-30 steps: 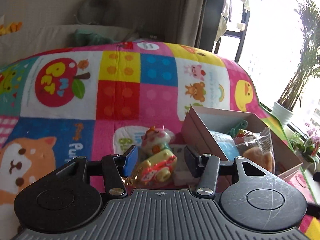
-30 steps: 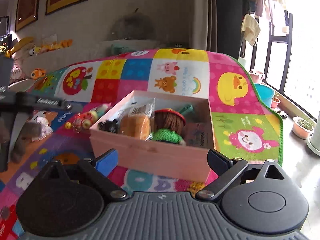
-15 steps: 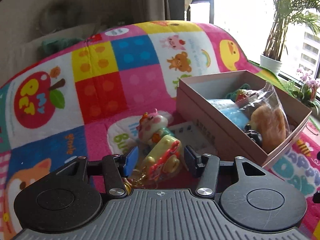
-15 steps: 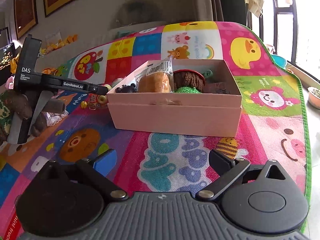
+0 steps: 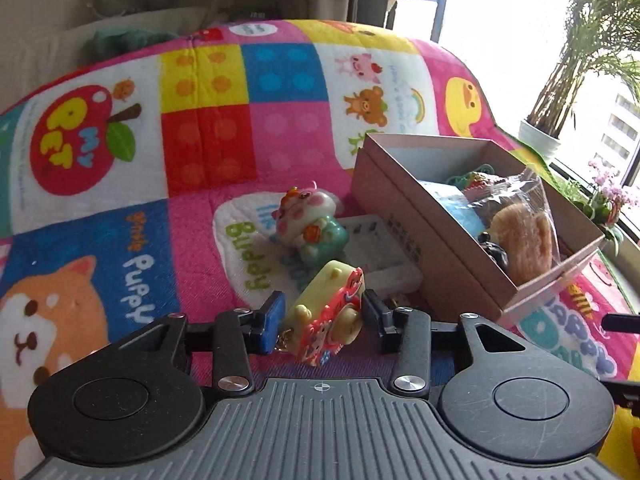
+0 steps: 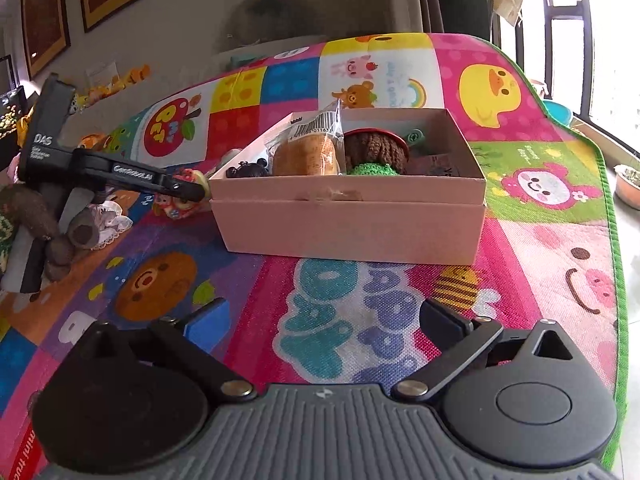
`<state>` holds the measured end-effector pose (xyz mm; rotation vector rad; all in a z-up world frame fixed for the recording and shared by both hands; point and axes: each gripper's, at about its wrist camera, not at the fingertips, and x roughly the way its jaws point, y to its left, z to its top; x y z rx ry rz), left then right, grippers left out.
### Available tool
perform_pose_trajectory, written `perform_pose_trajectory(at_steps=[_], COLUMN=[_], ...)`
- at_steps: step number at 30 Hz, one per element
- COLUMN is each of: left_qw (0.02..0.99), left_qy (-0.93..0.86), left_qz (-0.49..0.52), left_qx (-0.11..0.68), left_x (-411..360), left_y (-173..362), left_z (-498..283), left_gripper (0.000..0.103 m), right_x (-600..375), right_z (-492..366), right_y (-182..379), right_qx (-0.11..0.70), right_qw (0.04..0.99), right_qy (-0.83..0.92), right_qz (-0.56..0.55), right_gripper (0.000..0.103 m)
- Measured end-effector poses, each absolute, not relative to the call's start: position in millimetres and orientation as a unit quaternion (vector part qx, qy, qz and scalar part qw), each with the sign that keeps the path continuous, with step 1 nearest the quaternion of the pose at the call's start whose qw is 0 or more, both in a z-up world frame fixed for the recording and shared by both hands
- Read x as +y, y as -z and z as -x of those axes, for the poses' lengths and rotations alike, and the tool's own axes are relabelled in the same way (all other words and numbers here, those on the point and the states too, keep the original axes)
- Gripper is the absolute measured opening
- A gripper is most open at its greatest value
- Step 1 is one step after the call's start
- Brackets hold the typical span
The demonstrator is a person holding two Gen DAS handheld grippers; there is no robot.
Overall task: Organize objects
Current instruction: 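Grasp the yellow-red toy keychain with the left tool, then grasp the pink lace cloth with the right tool while the left tool carries the keychain toward the box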
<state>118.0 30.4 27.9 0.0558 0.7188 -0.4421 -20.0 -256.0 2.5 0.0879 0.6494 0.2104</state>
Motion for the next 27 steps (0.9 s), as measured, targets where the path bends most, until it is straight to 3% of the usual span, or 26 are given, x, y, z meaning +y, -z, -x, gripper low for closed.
perform_pose_trajectory(at_steps=[10,23,27], left_qw=[0.928,0.947,0.945], left_qy=[0.215,0.057,0.04], left_qz=[0.085,0.177,0.186], left_qx=[0.292,0.262,0.264], left_x=[85.5,202.9,219.7], left_y=[-63.9,-54.4,-48.5], left_z=[26.2,62.6,70.3], left_gripper=[0.047,0.047,0.047], right_x=[-240.9,-52.2,3.3], right_z=[21.0,-20.4,-54.3], right_y=[-5.8,-35.5,-24.6], right_qx=[0.316,0.282,0.297], right_qw=[0.944,0.9,0.887], right_qy=[-0.099,-0.307,-0.324], right_qz=[-0.011,0.126,0.142], right_gripper=[0.101,0.1,0.091])
